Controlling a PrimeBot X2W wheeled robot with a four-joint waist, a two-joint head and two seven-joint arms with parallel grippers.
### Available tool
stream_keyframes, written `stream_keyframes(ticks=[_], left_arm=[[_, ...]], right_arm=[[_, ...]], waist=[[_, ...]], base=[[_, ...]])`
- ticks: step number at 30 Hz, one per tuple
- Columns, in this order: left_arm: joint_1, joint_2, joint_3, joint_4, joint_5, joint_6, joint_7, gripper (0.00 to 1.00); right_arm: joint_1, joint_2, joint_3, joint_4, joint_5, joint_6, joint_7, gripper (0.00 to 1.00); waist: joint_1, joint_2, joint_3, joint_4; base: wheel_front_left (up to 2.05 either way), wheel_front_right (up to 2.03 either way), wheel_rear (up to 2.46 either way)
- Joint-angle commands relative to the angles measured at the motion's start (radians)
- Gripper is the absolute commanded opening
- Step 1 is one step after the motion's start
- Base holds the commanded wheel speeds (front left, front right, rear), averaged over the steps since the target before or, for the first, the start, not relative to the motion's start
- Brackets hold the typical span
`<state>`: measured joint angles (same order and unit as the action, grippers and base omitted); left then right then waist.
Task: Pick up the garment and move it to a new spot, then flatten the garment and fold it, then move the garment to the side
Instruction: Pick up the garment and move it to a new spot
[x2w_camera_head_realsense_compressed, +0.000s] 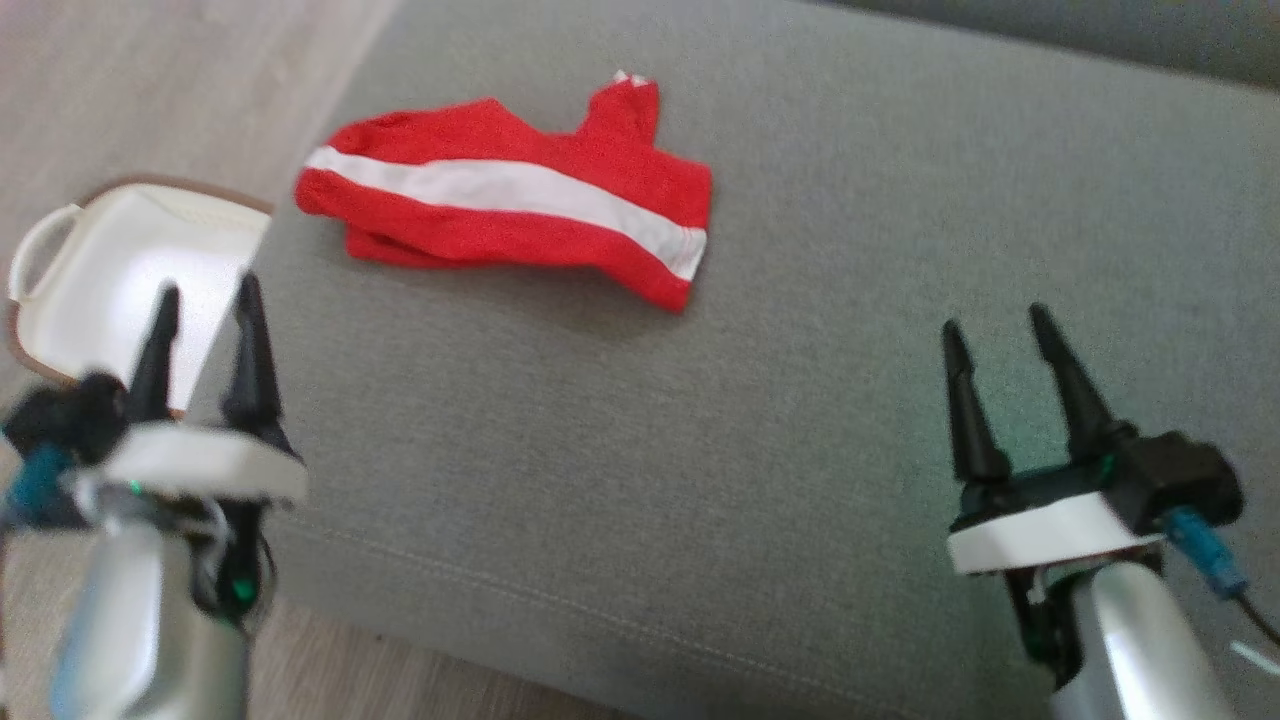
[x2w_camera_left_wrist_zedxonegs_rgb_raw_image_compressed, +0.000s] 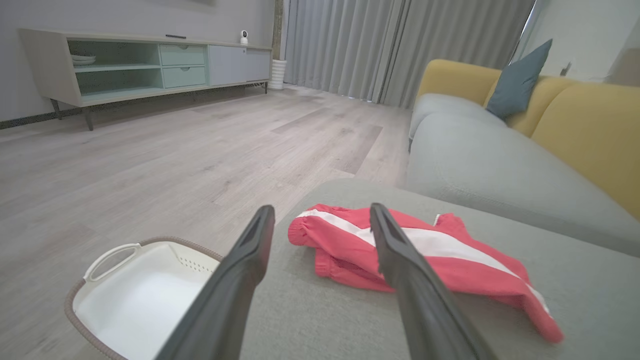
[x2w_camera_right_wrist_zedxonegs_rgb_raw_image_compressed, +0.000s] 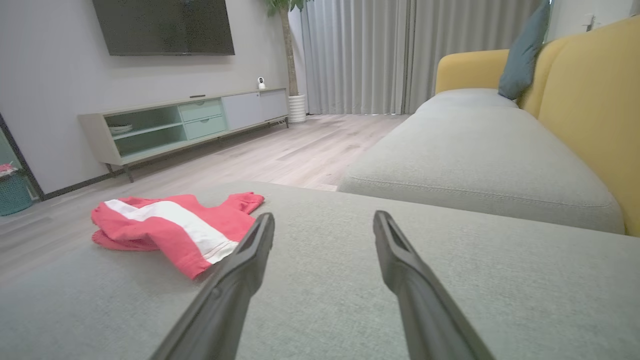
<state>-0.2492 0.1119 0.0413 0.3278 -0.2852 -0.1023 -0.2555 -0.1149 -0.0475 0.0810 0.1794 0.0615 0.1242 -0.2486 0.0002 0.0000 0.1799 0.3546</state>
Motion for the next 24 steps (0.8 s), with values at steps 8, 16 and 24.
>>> stream_keyframes(ticks=[8, 16, 24], left_arm=[[-0.377, 0.191, 0.021, 0.255, -0.012, -0.018, 0.213, 1.00], [-0.606, 0.280, -0.056, 0.486, -0.079, -0.028, 0.404, 1.00], [-0.696, 0.326, -0.124, 0.636, -0.143, -0.028, 0.505, 1.00]], right_arm=[[-0.083, -0.003, -0.057, -0.187, -0.071, 0.007, 0.051, 1.00], [-0.102, -0.003, -0.052, -0.288, -0.097, 0.007, 0.089, 1.00], [-0.104, -0.003, -0.050, -0.311, -0.102, 0.007, 0.101, 1.00]], waist=[[-0.0002, 0.0000, 0.207, -0.105], [-0.0002, 0.0000, 0.294, -0.155], [-0.0002, 0.0000, 0.332, -0.192]], base=[[0.00, 0.00, 0.00], [0.00, 0.00, 0.00], [0.00, 0.00, 0.00]])
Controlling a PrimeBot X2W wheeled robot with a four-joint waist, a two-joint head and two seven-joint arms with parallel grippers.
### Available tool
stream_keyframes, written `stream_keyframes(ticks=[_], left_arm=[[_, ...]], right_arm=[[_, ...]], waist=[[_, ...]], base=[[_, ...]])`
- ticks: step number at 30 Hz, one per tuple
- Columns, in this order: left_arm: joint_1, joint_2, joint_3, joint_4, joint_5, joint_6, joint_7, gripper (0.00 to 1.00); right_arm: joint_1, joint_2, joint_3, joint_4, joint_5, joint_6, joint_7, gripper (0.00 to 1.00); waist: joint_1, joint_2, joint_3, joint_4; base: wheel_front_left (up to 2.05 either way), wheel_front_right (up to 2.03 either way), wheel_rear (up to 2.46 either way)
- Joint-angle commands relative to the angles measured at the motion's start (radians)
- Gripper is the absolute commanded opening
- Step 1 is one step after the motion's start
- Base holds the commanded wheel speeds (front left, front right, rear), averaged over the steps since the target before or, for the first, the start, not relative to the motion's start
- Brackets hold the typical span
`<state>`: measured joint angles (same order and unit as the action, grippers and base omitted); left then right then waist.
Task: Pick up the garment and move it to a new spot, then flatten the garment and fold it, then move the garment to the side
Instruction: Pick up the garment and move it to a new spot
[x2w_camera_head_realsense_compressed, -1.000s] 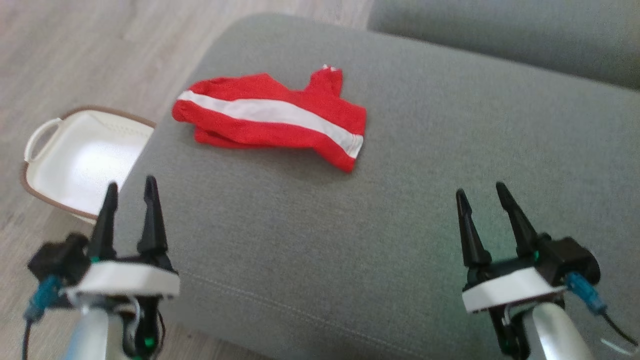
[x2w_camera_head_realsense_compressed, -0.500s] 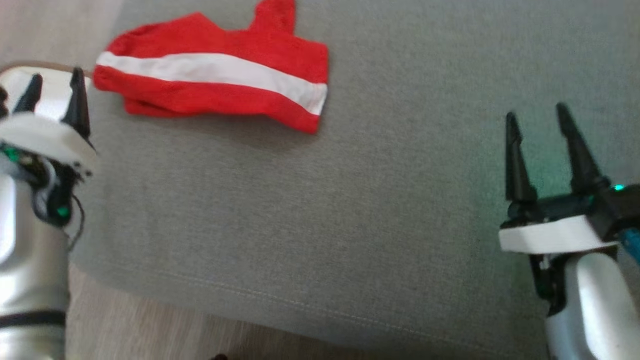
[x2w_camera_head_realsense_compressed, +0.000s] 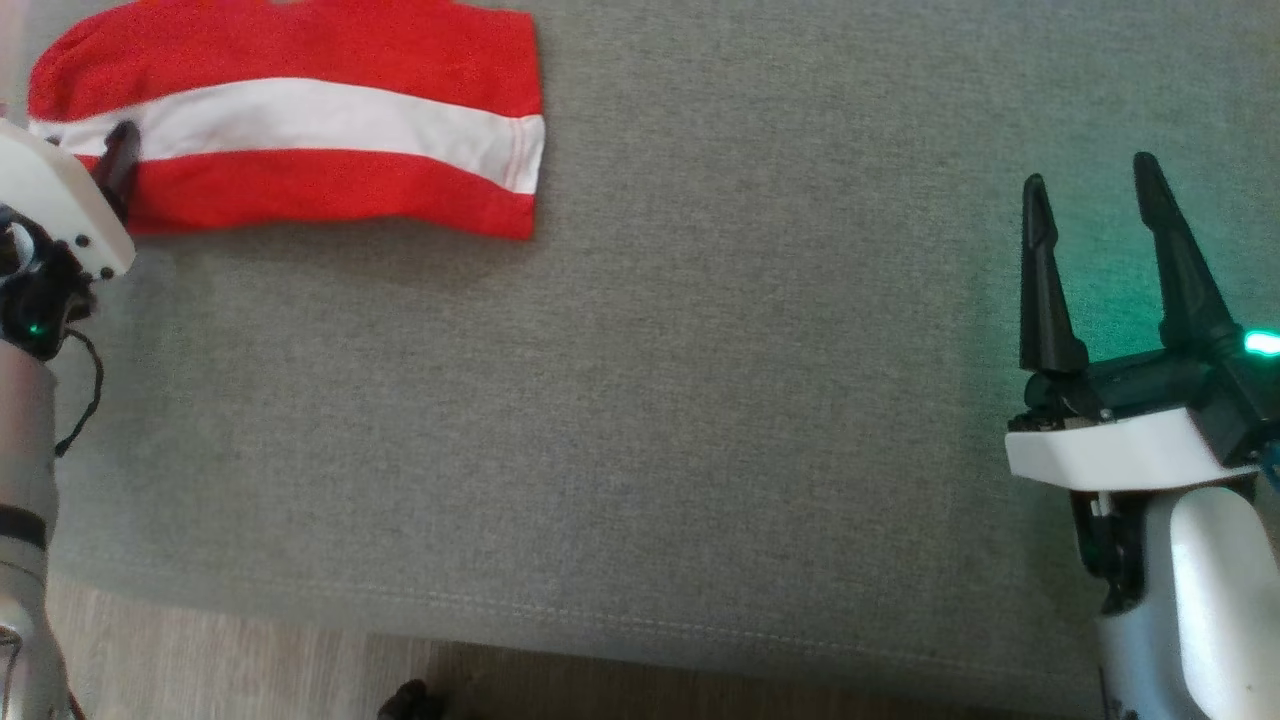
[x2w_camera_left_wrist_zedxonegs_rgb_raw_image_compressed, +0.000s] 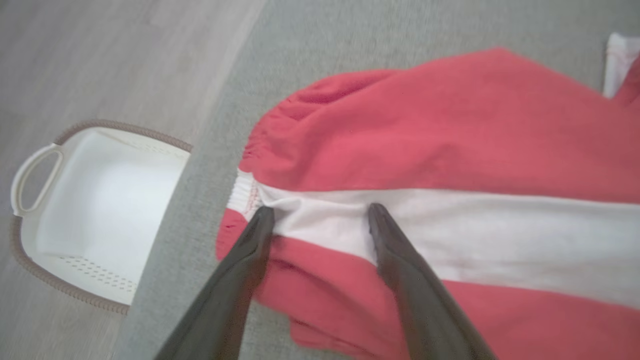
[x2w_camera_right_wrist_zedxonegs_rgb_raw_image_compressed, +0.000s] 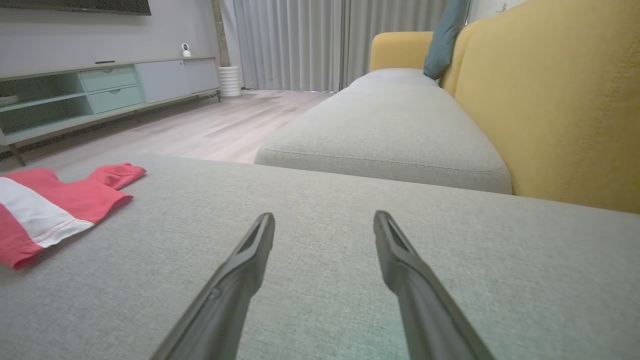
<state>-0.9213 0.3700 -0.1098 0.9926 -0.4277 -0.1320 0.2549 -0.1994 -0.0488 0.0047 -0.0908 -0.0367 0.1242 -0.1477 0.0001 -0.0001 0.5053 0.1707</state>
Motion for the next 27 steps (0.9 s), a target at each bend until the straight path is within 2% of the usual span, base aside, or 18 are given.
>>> stream_keyframes(ticks=[1, 2, 3, 4, 9, 19, 27], left_arm=[[-0.030, 0.070, 0.016, -0.013, -0.011, 0.002, 0.009, 1.00], [-0.034, 0.071, 0.004, -0.001, -0.023, 0.002, 0.021, 1.00], [-0.038, 0.074, -0.008, 0.007, -0.034, 0.002, 0.028, 0.36], [-0.039, 0.074, -0.023, 0.011, -0.045, 0.002, 0.032, 0.00], [-0.036, 0.075, -0.088, -0.004, -0.114, 0.001, 0.007, 0.00], [-0.086, 0.080, -0.152, -0.130, -0.182, 0.001, -0.253, 0.00], [-0.101, 0.028, -0.213, -0.308, -0.218, 0.001, -0.279, 0.00]], right_arm=[[-0.020, -0.001, 0.023, -0.041, -0.004, 0.007, -0.001, 1.00], [-0.020, -0.001, 0.020, -0.041, -0.003, 0.007, -0.002, 1.00], [-0.020, -0.001, 0.017, -0.041, -0.003, 0.007, -0.002, 1.00], [-0.021, -0.001, 0.015, -0.040, -0.003, 0.007, -0.004, 1.00], [-0.024, -0.001, 0.011, -0.023, 0.002, 0.007, -0.012, 1.00], [-0.018, -0.001, 0.026, 0.058, 0.046, 0.007, -0.052, 1.00], [-0.005, -0.001, 0.043, 0.125, 0.115, 0.007, -0.090, 1.00]], waist=[[-0.0001, 0.0001, 0.009, -0.011], [-0.0001, 0.0001, 0.011, -0.013], [-0.0001, 0.0001, 0.013, -0.015], [-0.0001, 0.0001, 0.013, -0.017], [-0.0001, 0.0001, -0.003, -0.010], [-0.0001, 0.0001, -0.160, -0.012], [-0.0001, 0.0001, -0.288, -0.082]], base=[[0.00, 0.00, 0.00], [0.00, 0.00, 0.00], [0.00, 0.00, 0.00], [0.00, 0.00, 0.00], [0.00, 0.00, 0.00], [0.00, 0.00, 0.00], [0.00, 0.00, 0.00]])
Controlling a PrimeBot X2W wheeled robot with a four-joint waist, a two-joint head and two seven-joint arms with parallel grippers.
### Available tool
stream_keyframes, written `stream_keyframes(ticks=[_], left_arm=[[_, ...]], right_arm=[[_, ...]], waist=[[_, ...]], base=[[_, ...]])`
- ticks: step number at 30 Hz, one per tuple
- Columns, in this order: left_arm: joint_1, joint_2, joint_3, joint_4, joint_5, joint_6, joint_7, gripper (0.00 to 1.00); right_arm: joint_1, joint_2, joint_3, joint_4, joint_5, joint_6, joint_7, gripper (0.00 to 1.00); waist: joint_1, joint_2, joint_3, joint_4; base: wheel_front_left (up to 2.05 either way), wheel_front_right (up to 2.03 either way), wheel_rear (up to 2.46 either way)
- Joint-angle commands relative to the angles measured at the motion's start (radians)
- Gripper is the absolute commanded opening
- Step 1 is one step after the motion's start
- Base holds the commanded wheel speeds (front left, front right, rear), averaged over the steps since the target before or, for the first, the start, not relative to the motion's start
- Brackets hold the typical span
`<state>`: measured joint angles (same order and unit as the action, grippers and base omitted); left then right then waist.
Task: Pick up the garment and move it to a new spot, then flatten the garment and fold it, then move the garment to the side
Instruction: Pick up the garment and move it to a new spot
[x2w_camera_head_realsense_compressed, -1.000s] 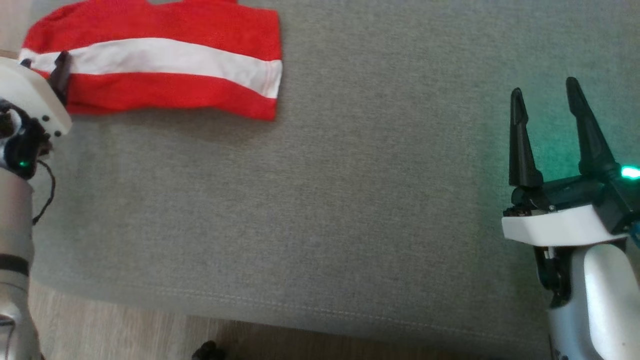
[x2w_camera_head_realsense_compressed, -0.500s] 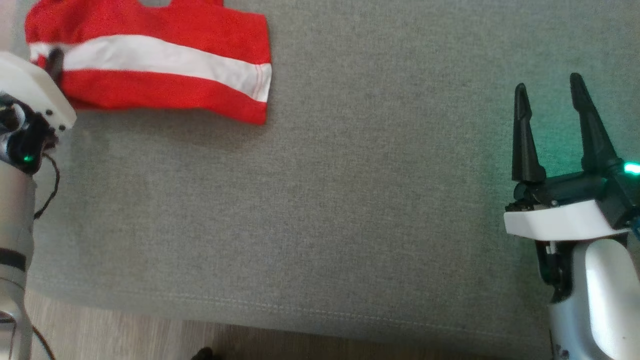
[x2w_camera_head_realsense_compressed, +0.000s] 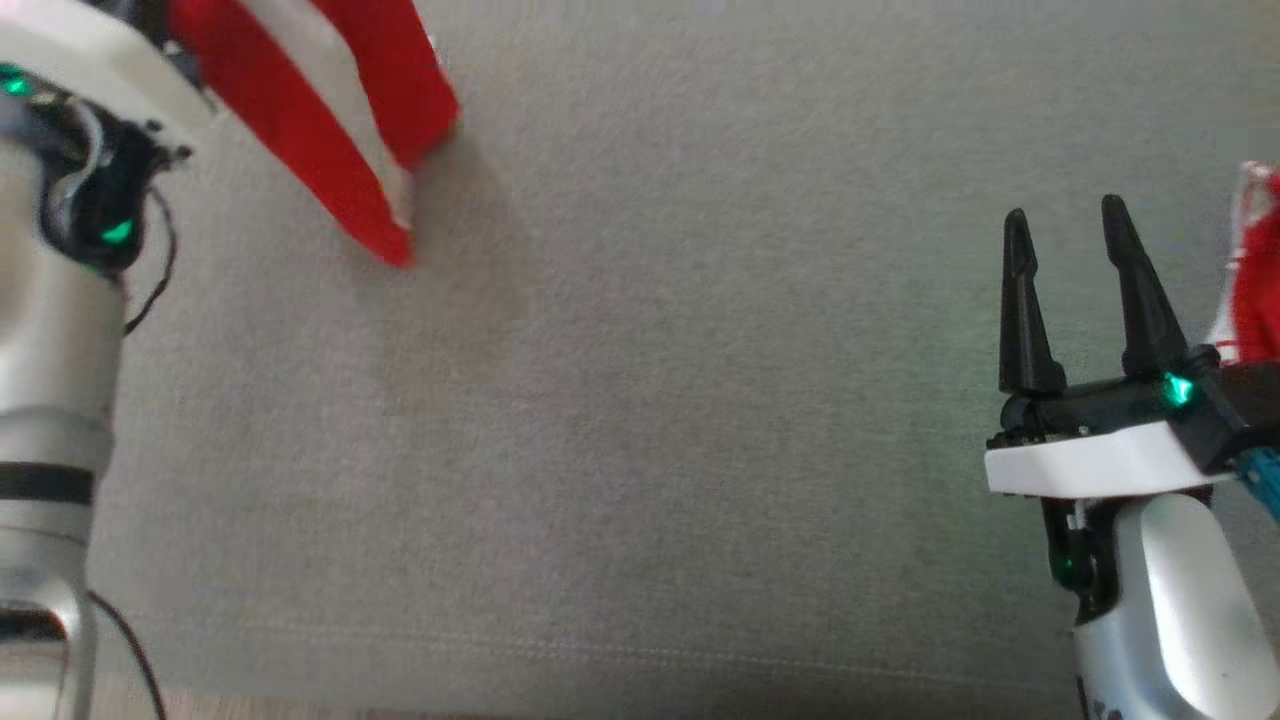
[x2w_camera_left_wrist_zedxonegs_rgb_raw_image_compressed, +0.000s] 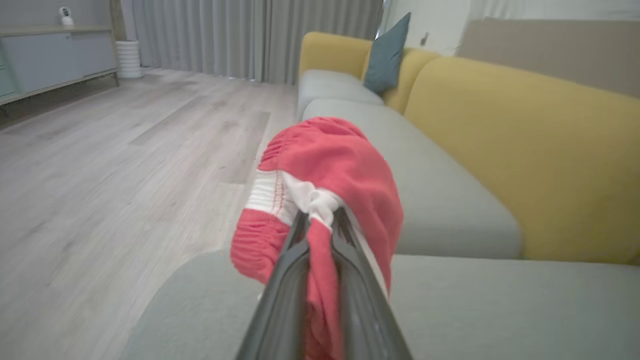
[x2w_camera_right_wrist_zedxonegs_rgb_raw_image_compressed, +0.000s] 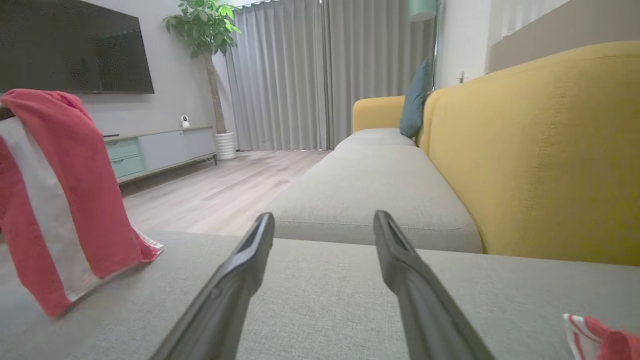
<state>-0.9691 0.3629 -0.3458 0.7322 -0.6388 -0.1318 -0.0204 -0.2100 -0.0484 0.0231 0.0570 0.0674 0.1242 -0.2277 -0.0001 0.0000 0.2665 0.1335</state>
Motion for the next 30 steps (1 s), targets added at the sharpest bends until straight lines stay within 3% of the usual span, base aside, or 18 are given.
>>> stream_keyframes(ticks=[1, 7, 16, 21, 26, 30], left_arm=[[-0.049, 0.025, 0.019, -0.073, -0.010, 0.003, 0.001, 0.00], [0.001, -0.054, -0.009, -0.251, -0.037, 0.040, 0.044, 0.00], [0.100, -0.201, -0.049, -0.482, -0.073, 0.152, 0.070, 0.00], [0.193, -0.284, -0.097, -0.586, -0.090, 0.226, 0.034, 0.00], [0.303, -0.307, -0.140, -0.593, -0.108, 0.306, -0.048, 0.00], [0.374, -0.271, -0.154, -0.458, -0.054, 0.343, -0.120, 0.00]], right_arm=[[0.007, -0.002, 0.025, -0.017, 0.018, 0.007, -0.014, 1.00], [0.002, -0.002, 0.022, 0.002, 0.043, 0.007, -0.027, 1.00], [-0.013, -0.002, -0.011, 0.010, 0.056, 0.007, -0.033, 1.00], [-0.021, -0.002, -0.047, -0.003, 0.062, 0.007, -0.034, 1.00], [-0.023, -0.002, -0.048, -0.013, 0.069, 0.007, -0.034, 1.00], [-0.021, -0.002, -0.044, -0.016, 0.071, 0.007, -0.034, 1.00]], waist=[[0.0001, 0.0000, -0.061, -0.056], [0.0001, 0.0000, -0.107, -0.130], [0.0001, 0.0000, -0.125, -0.212], [0.0001, 0.0000, -0.116, -0.240], [0.0001, 0.0000, -0.098, -0.261], [0.0001, 0.0000, -0.073, -0.267]], base=[[0.00, 0.00, 0.00], [0.00, 0.00, 0.00], [0.00, 0.00, 0.00], [0.00, 0.00, 0.00], [0.00, 0.00, 0.00], [0.00, 0.00, 0.00]])
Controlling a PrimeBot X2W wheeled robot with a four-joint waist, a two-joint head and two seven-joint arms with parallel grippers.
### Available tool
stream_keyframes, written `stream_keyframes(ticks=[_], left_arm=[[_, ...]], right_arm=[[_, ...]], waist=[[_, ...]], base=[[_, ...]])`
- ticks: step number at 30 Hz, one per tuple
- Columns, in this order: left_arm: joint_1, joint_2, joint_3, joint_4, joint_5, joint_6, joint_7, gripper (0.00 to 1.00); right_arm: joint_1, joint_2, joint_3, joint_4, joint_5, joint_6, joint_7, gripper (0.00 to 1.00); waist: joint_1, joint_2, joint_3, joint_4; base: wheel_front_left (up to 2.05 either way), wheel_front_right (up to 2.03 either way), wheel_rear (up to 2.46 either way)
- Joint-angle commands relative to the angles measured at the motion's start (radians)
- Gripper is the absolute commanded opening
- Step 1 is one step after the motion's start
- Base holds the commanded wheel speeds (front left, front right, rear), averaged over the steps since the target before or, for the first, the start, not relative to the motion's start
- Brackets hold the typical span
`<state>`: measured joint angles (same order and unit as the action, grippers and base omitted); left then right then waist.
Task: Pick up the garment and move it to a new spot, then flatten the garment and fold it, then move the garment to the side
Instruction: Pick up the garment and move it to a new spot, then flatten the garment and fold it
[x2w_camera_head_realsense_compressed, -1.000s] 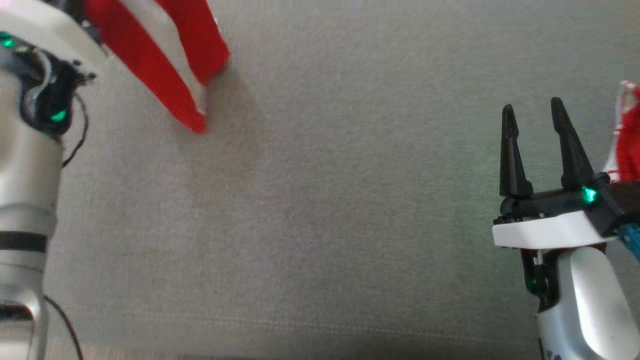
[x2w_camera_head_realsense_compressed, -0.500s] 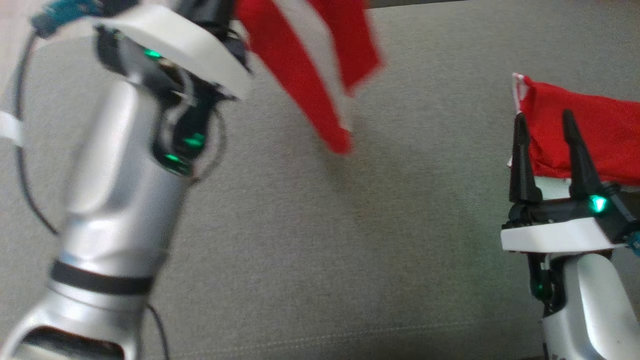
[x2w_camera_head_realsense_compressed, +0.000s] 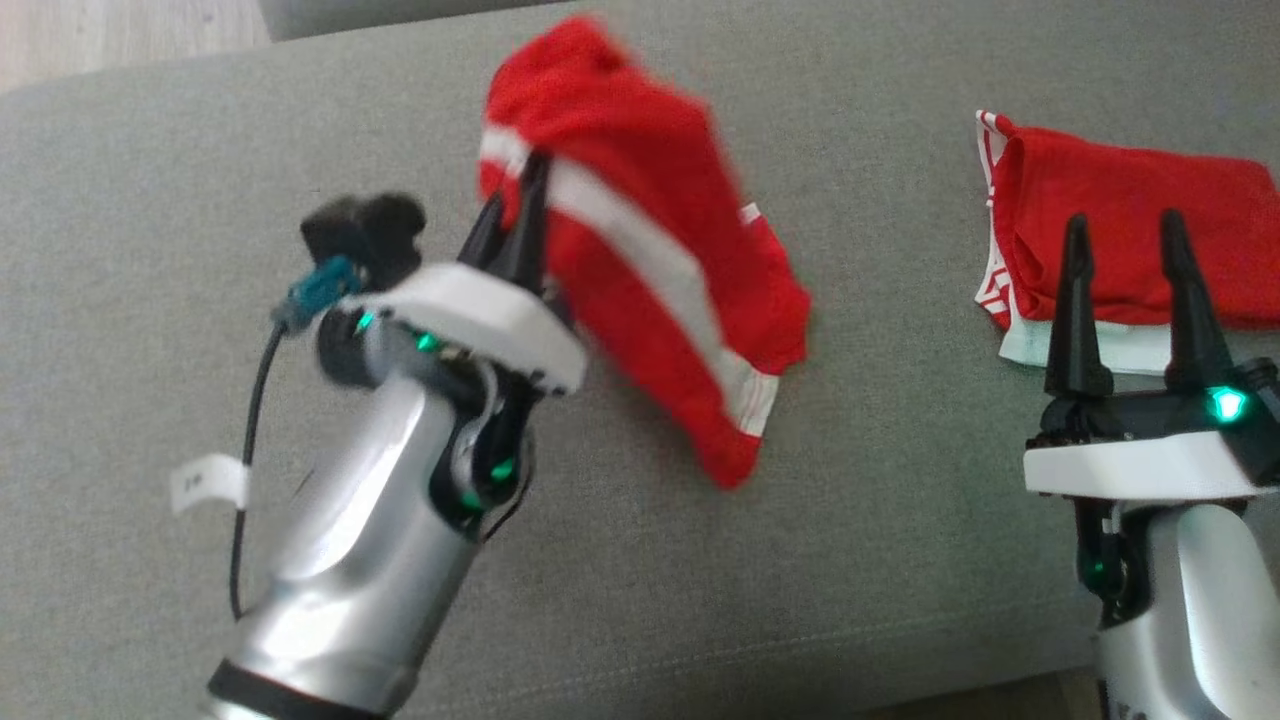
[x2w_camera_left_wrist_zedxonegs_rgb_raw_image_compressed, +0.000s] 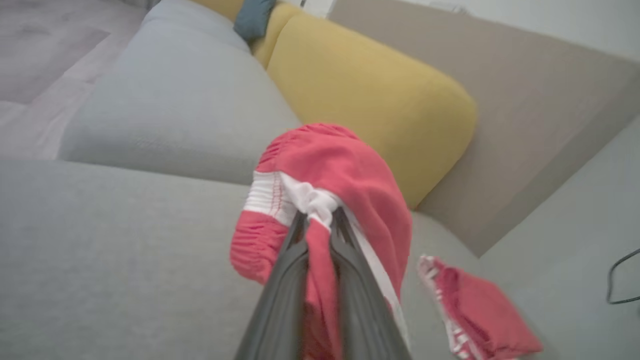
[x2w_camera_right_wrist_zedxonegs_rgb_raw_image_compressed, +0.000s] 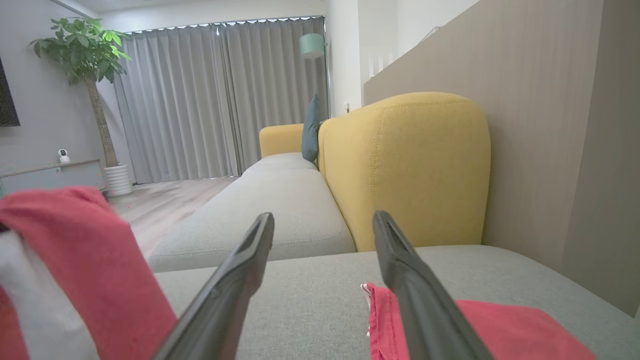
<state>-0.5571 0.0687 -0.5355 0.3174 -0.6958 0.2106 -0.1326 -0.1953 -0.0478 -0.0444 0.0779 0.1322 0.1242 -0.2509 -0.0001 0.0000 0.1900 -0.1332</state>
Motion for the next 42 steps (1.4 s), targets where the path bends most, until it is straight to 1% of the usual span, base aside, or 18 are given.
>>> stream_keyframes(ticks=[1, 4, 7, 8, 9, 10, 14, 19, 23, 25, 26, 31, 34, 37, 42], left_arm=[[-0.029, 0.037, 0.030, -0.007, 0.015, 0.002, -0.014, 0.00], [-0.018, 0.078, 0.006, 0.100, 0.065, 0.005, -0.037, 0.00], [-0.015, 0.093, -0.011, 0.187, 0.092, 0.001, -0.060, 0.00], [-0.016, 0.094, -0.017, 0.212, 0.098, -0.003, -0.065, 0.26], [-0.019, 0.093, -0.023, 0.233, 0.104, -0.006, -0.070, 0.90], [-0.025, 0.090, -0.028, 0.263, 0.112, -0.012, -0.084, 1.00], [-0.034, 0.090, -0.017, 0.289, 0.123, -0.016, -0.111, 1.00], [-0.023, 0.109, 0.024, 0.250, 0.144, -0.011, -0.127, 1.00], [0.019, 0.140, 0.072, 0.164, 0.184, -0.003, -0.129, 1.00], [0.053, 0.154, 0.096, 0.116, 0.203, -0.007, -0.129, 1.00], [0.053, 0.154, 0.096, 0.116, 0.203, -0.007, -0.129, 1.00], [0.180, 0.164, 0.179, -0.010, 0.236, -0.021, -0.129, 1.00], [0.269, 0.153, 0.230, -0.086, 0.276, -0.032, -0.129, 1.00], [0.335, 0.124, 0.275, -0.146, 0.315, -0.052, -0.129, 1.00], [0.380, 0.079, 0.323, -0.175, 0.371, -0.095, -0.129, 1.00]], right_arm=[[-0.035, -0.002, 0.026, -0.037, 0.004, 0.007, -0.011, 1.00], [-0.035, -0.002, 0.041, -0.034, -0.001, 0.007, -0.011, 1.00], [-0.034, -0.002, 0.054, -0.030, -0.002, 0.007, -0.011, 1.00], [-0.034, -0.002, 0.058, -0.029, -0.002, 0.007, -0.011, 1.00], [-0.033, -0.002, 0.063, -0.026, -0.002, 0.007, -0.011, 1.00], [-0.030, -0.002, 0.072, -0.021, -0.004, 0.007, -0.011, 1.00], [-0.022, -0.002, 0.087, -0.012, -0.010, 0.007, -0.011, 1.00], [-0.009, -0.002, 0.099, 0.000, -0.019, 0.007, -0.011, 1.00], [0.009, -0.002, 0.104, 0.009, -0.028, 0.007, -0.011, 1.00], [0.019, -0.002, 0.105, 0.012, -0.032, 0.007, -0.011, 1.00], [0.019, -0.002, 0.105, 0.012, -0.032, 0.007, -0.011, 1.00], [0.046, -0.002, 0.109, 0.023, -0.034, 0.007, -0.011, 1.00], [0.064, -0.002, 0.110, 0.027, -0.030, 0.007, -0.011, 1.00], [0.080, -0.002, 0.110, 0.033, -0.029, 0.007, -0.011, 1.00], [0.091, -0.002, 0.120, 0.056, -0.016, 0.007, -0.011, 1.00]], waist=[[0.0001, 0.0000, 0.008, 0.000], [0.0001, 0.0000, 0.019, 0.005], [0.0001, 0.0000, 0.026, 0.011], [0.0001, 0.0000, 0.027, 0.015], [0.0001, 0.0000, 0.027, 0.018], [0.0001, 0.0000, 0.025, 0.026], [0.0001, 0.0000, 0.012, 0.046], [0.0001, 0.0000, -0.015, 0.071], [0.0001, 0.0000, -0.039, 0.089], [0.0001, 0.0000, -0.050, 0.099], [0.0001, 0.0000, -0.050, 0.099], [0.0001, 0.0000, -0.075, 0.122], [0.0001, 0.0000, -0.082, 0.133], [0.0001, 0.0000, -0.085, 0.146], [0.0001, 0.0000, -0.085, 0.157]], base=[[0.00, 0.00, 0.00], [0.00, 0.00, 0.00], [0.00, 0.00, 0.00], [0.00, 0.00, 0.00], [0.00, 0.00, 0.00], [0.00, 0.00, 0.00], [0.00, 0.00, 0.00], [0.00, 0.00, 0.00], [0.00, 0.00, 0.00], [0.00, 0.00, 0.00], [0.00, 0.00, 0.00], [0.00, 0.00, 0.00], [0.00, 0.00, 0.00], [0.00, 0.00, 0.00], [0.00, 0.00, 0.00]])
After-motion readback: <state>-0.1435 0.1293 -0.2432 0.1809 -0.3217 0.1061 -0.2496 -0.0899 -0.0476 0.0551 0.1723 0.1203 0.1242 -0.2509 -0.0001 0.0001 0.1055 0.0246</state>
